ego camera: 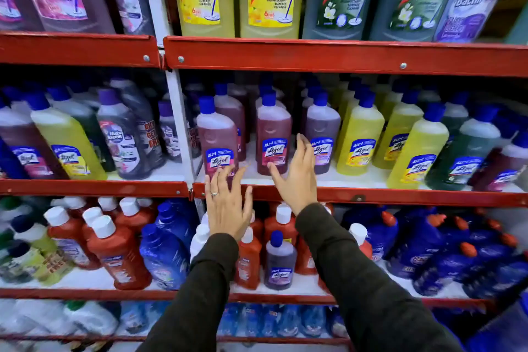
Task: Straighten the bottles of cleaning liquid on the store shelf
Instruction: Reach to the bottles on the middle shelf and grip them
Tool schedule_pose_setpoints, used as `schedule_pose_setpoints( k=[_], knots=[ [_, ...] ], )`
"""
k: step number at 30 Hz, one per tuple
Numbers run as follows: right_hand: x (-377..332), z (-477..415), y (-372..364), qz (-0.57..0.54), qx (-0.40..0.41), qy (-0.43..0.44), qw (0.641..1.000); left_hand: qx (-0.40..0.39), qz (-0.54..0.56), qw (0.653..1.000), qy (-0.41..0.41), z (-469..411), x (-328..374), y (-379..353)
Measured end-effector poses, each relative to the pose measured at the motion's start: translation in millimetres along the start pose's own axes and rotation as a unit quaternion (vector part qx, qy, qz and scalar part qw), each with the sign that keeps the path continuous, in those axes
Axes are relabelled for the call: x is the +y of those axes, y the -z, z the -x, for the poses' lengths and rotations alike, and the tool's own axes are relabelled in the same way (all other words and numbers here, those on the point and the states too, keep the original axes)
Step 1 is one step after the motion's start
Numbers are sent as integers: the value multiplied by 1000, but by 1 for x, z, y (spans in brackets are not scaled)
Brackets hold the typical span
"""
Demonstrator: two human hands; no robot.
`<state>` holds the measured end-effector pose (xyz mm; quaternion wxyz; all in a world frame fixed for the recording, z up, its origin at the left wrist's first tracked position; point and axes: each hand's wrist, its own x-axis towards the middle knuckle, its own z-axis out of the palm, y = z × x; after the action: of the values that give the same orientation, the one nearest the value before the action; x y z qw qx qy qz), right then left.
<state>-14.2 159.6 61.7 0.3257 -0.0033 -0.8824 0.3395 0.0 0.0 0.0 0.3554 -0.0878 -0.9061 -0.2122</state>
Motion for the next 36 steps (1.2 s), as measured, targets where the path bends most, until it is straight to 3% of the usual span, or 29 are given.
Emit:
schedule_pose_setpoints(
  k=[2, 6, 12, 36],
  knots=[
    [-8, -13, -9, -3, -13, -41, 999, -11, 14, 1000, 14, 4, -10, 2],
    [-19, -37, -29, -17, -44, -146, 988, -22, -1, 999, -37, 12, -25, 0],
    [-26, -48, -42, -41, -38, -207, 977, -43, -6, 998, -48, 7, -35, -4],
    [-36, 3, -25, -4, -42, -166, 985, -42, -24, 999, -17, 5, -34, -7]
  ],
)
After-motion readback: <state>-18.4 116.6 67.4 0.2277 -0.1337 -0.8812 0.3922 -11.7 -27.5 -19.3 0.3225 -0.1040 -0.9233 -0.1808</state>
